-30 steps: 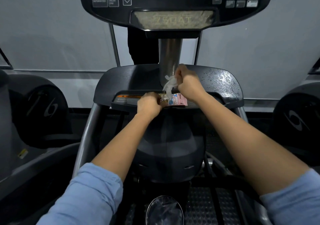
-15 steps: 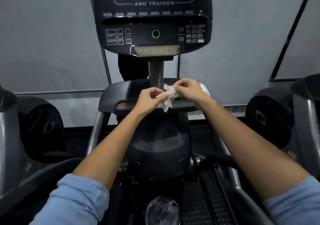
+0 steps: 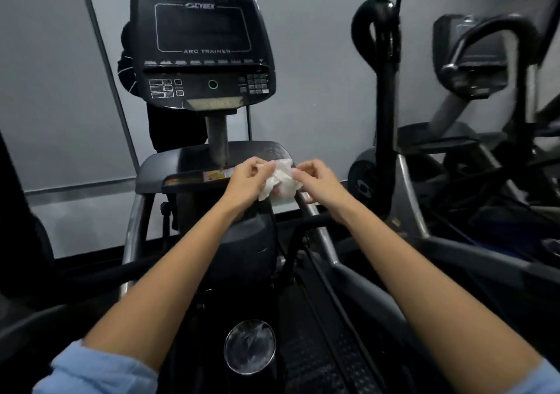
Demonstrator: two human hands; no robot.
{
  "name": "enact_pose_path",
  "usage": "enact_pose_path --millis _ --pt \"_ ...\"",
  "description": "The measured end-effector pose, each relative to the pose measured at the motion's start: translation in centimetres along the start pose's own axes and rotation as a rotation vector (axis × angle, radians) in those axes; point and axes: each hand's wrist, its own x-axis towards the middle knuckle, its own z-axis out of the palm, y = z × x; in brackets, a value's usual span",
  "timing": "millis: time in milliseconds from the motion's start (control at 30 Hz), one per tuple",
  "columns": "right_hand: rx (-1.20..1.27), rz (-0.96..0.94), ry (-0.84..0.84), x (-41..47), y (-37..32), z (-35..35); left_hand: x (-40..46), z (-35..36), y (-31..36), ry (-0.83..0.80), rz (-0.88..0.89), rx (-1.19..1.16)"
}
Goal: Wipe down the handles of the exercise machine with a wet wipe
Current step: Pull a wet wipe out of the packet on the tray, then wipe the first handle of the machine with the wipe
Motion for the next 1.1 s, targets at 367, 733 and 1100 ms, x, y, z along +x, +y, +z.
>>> enact_pose_path --millis 367,733,1100 --pt "0.203 0.000 0.062 -9.0 0.5 -10.7 -3.9 9.0 5.9 -0.270 -0.006 -0.024" --pt "0.417 0.154 -0.016 -8.6 1.5 -20.2 -0.8 19.2 7.8 -0.265 0.085 -0.054" --pt "0.434 0.140 0.150 -2.5 2.6 -24.9 5.3 23.1 6.0 0.100 0.248 0.079"
